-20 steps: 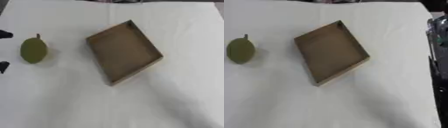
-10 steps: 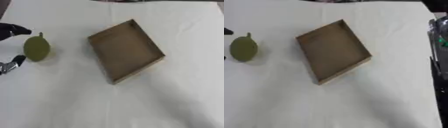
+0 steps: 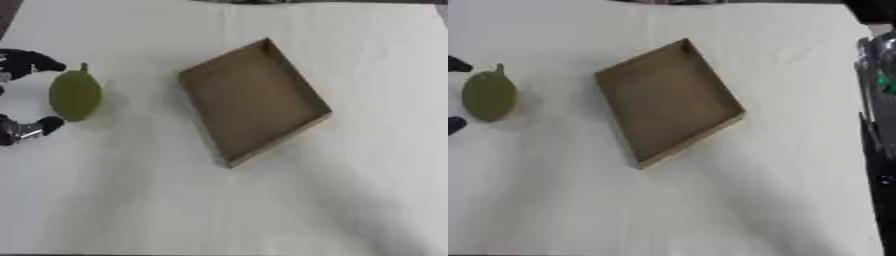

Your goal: Pick up objects on the table and place them in the box.

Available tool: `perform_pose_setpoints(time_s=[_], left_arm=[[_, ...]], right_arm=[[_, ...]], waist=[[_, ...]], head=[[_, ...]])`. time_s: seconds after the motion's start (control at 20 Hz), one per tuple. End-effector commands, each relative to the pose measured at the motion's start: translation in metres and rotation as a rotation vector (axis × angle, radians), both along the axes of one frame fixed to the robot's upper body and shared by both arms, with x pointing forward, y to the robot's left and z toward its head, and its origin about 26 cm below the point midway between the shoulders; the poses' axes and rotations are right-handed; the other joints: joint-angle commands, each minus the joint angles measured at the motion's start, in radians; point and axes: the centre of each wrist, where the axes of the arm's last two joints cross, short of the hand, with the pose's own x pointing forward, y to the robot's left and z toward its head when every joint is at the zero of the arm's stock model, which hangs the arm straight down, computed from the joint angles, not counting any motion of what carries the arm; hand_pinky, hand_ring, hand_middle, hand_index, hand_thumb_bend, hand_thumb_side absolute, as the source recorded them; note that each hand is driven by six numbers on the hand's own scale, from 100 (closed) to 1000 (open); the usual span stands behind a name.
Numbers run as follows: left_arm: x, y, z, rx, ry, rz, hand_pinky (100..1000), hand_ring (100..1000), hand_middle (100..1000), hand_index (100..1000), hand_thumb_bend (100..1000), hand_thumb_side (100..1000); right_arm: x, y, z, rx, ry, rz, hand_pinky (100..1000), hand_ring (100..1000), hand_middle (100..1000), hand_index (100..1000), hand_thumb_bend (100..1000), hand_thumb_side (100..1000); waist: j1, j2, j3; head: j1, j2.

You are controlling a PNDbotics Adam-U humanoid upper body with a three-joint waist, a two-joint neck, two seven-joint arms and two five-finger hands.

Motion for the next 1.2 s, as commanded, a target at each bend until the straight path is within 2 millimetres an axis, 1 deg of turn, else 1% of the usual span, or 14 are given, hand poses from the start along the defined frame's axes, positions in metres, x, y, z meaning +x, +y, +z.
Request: perform_pose_setpoints(time_s=[0.05,0.15,0.2,0.3,0.5,0.75,0.9,1.2], left_arm=[[0.002,0.005,0.008,0.028,-0.042,0.043,962,929,848,961,431,844],[0.004,0.007,0.006,0.033,-0.049,0.056,964,929,847,961,446,850],[0.006,0.008,0.007,0.036,-0.057,0.071,969,930,845,961,474,843],[0.010,0.008,0.006,0.043,-0.075,0.097,972,931,843,960,486,829],[0.020,0.008,0.000,0.050,-0.074,0.121,970,931,843,959,476,848],[0.031,0.006,-0.009,0.041,-0.021,0.125,962,928,839,961,446,875],[0.036,0.003,-0.011,0.027,0.001,0.119,957,925,836,962,429,885],[0.044,-0.004,-0.013,0.023,0.030,0.112,951,923,836,960,428,887]], right_arm=[[-0.005,0.000,0.006,-0.010,-0.023,0.008,751,557,649,835,100,531],[-0.005,0.000,0.006,-0.009,-0.022,0.008,751,557,649,835,100,531],[-0.005,0.000,0.005,-0.009,-0.021,0.009,751,557,649,835,100,531],[-0.005,0.000,0.005,-0.008,-0.019,0.009,752,557,649,835,100,531],[-0.004,0.000,0.004,-0.007,-0.016,0.011,752,557,648,835,100,531],[-0.004,0.000,0.004,-0.002,-0.013,0.014,752,557,648,836,100,530],[-0.004,0.000,0.003,0.002,-0.010,0.015,753,557,648,836,100,531],[-0.004,0.001,0.002,0.008,-0.009,0.018,753,557,648,836,100,531]], waist=[[0.003,-0.029,0.001],[0.003,-0.029,0.001],[0.003,-0.029,0.001],[0.002,-0.030,0.001],[0.002,-0.030,0.000],[0.000,-0.030,-0.004],[-0.001,-0.029,-0.005],[-0.001,-0.028,-0.009]], head=[[0.001,-0.003],[0.001,-0.005],[0.001,-0.006],[0.003,-0.007],[0.006,-0.009],[0.008,-0.010],[0.009,-0.011],[0.011,-0.012]])
